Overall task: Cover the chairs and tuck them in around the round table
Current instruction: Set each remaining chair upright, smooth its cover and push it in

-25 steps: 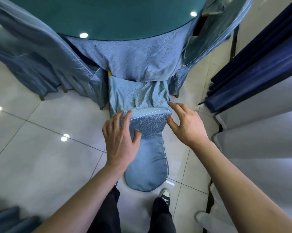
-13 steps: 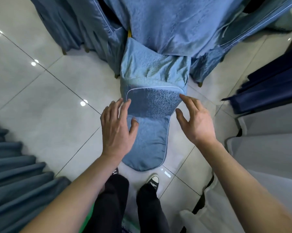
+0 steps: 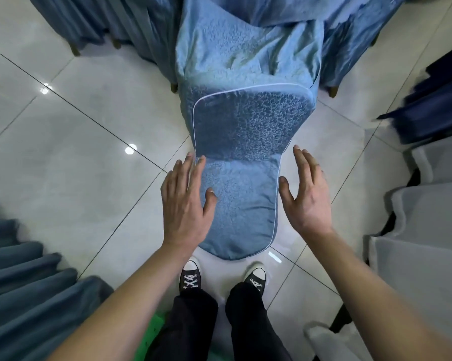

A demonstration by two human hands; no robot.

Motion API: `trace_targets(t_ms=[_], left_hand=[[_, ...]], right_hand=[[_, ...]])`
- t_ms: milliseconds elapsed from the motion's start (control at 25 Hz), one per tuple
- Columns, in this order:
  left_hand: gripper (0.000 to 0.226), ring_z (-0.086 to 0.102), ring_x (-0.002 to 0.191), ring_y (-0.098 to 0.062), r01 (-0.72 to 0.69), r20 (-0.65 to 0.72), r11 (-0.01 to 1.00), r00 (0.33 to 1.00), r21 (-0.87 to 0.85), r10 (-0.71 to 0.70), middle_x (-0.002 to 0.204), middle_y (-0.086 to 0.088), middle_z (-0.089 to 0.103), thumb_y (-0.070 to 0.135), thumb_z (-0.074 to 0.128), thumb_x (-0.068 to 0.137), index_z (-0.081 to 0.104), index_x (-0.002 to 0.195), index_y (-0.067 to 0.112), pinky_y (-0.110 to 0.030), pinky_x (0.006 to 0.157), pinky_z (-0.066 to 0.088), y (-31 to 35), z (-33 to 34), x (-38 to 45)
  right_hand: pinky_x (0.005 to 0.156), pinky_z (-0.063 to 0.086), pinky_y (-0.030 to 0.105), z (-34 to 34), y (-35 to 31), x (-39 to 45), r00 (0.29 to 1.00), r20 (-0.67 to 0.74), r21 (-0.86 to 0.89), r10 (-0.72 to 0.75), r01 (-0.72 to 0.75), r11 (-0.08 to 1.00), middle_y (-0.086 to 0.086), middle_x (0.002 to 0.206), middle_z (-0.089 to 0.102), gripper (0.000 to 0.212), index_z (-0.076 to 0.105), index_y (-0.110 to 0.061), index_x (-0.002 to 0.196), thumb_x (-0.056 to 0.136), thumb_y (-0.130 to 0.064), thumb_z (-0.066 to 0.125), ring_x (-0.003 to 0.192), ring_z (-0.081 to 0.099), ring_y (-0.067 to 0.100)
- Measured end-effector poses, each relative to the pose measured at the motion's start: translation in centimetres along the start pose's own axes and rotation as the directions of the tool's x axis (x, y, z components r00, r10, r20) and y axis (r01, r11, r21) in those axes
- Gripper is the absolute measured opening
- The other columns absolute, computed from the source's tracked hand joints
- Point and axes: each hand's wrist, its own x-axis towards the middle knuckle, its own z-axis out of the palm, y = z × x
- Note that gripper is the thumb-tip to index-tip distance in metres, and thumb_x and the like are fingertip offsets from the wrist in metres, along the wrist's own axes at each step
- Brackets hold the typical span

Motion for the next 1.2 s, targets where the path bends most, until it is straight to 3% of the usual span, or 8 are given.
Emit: trace_targets(t_ms=[440,640,840,1000,1120,1200], left_hand=[[0.064,0.030,0.146,-0.031,0.055,0.136,0.998,0.989,-0.009,-0.053,0.161,-0.007,0.030,0.031,0.041,0.091,0.034,0.153,0.018,-0.050,0.117,0.029,-9.6,20.3,-1.9],[0.069,0.025,0.148,-0.032,0.102,0.229,0.994,0.967,0.046,-0.110,0.165,-0.004,0.022,0.035,0.041,0.090,0.025,0.157,0.023,-0.051,0.118,0.026,-13.3,28.3,-1.5],[0.074,0.014,0.152,-0.031,0.148,0.340,0.981,0.922,0.127,-0.183,0.168,0.001,0.007,0.042,0.044,0.094,0.011,0.159,0.030,-0.055,0.120,0.019,-16.6,35.1,-2.6],[0.076,0.002,0.154,-0.030,0.196,0.458,0.959,0.846,0.206,-0.271,0.168,0.007,-0.008,0.047,0.043,0.097,0.001,0.159,0.035,-0.058,0.120,0.015,-19.2,39.2,-4.5],[0.076,-0.001,0.153,-0.031,0.216,0.558,0.957,0.777,0.195,-0.290,0.167,0.010,-0.012,0.048,0.044,0.097,-0.001,0.158,0.036,-0.061,0.117,0.023,-20.6,41.3,-5.4],[0.077,0.002,0.153,-0.033,0.239,0.566,0.961,0.777,0.137,-0.274,0.167,0.009,-0.012,0.045,0.049,0.096,0.003,0.158,0.035,-0.063,0.113,0.030,-21.0,42.1,-5.7]], right_hand=[[0.114,0.032,0.040,17.2,10.7,-4.5,0.980,0.101,-0.068,0.169,-0.163,0.984,0.005,0.156,0.033,0.067,0.018,-0.029,0.158,0.100,-0.036,0.051,0.142,0.034,0.023],[0.113,0.034,0.043,24.0,15.4,-4.8,0.956,0.135,-0.064,0.262,-0.255,0.965,0.006,0.156,0.032,0.068,0.017,-0.028,0.158,0.100,-0.035,0.051,0.140,0.037,0.026],[0.112,0.035,0.049,30.3,20.3,-6.4,0.916,0.245,-0.122,0.317,-0.296,0.948,0.009,0.159,0.027,0.074,0.009,-0.034,0.158,0.098,-0.039,0.052,0.142,0.033,0.030],[0.112,0.034,0.052,34.1,23.5,-7.8,0.856,0.314,-0.199,0.410,-0.362,0.911,0.008,0.161,0.023,0.080,0.008,-0.036,0.158,0.094,-0.043,0.055,0.143,0.031,0.034],[0.112,0.036,0.051,36.0,24.9,-8.6,0.814,0.423,-0.225,0.398,-0.331,0.917,0.008,0.159,0.026,0.078,0.016,-0.033,0.157,0.092,-0.046,0.058,0.142,0.030,0.035],[0.112,0.036,0.051,36.5,25.3,-8.9,0.842,0.398,-0.179,0.365,-0.319,0.931,0.010,0.158,0.029,0.077,0.021,-0.031,0.157,0.092,-0.042,0.060,0.140,0.032,0.037]])
